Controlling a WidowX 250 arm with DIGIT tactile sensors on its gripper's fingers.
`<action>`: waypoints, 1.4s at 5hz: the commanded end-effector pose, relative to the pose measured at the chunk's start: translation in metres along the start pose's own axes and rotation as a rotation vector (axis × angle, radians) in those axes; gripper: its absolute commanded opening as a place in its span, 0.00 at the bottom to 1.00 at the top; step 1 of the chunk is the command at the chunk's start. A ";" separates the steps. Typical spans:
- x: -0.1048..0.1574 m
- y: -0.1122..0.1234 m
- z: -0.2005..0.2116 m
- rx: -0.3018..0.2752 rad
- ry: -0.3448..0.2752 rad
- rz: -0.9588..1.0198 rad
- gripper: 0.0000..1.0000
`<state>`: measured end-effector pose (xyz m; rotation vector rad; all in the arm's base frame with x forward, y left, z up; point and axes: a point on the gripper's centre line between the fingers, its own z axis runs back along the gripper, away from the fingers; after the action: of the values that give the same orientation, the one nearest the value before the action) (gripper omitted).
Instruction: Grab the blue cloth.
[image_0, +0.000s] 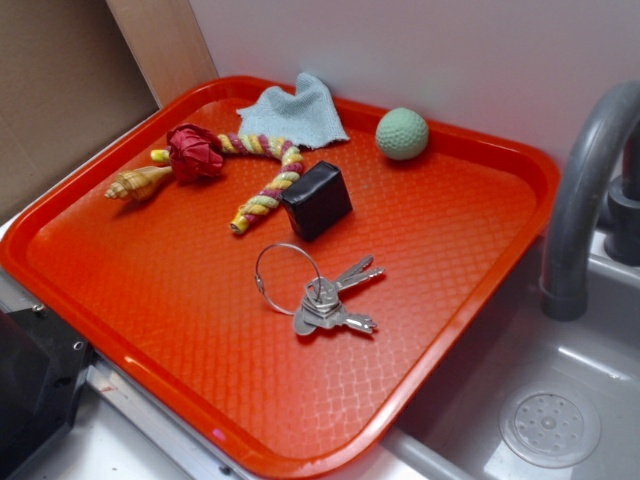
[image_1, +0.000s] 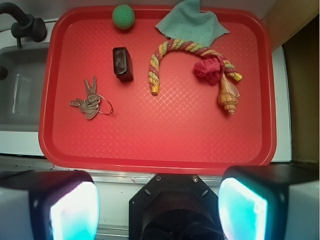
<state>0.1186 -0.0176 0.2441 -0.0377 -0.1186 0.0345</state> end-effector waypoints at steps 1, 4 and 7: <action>0.000 0.000 0.000 0.000 0.000 0.000 1.00; 0.139 0.034 -0.124 0.033 -0.127 -0.009 1.00; 0.157 0.043 -0.150 0.061 -0.124 -0.039 1.00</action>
<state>0.2827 0.0243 0.0993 0.0187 -0.1970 0.0045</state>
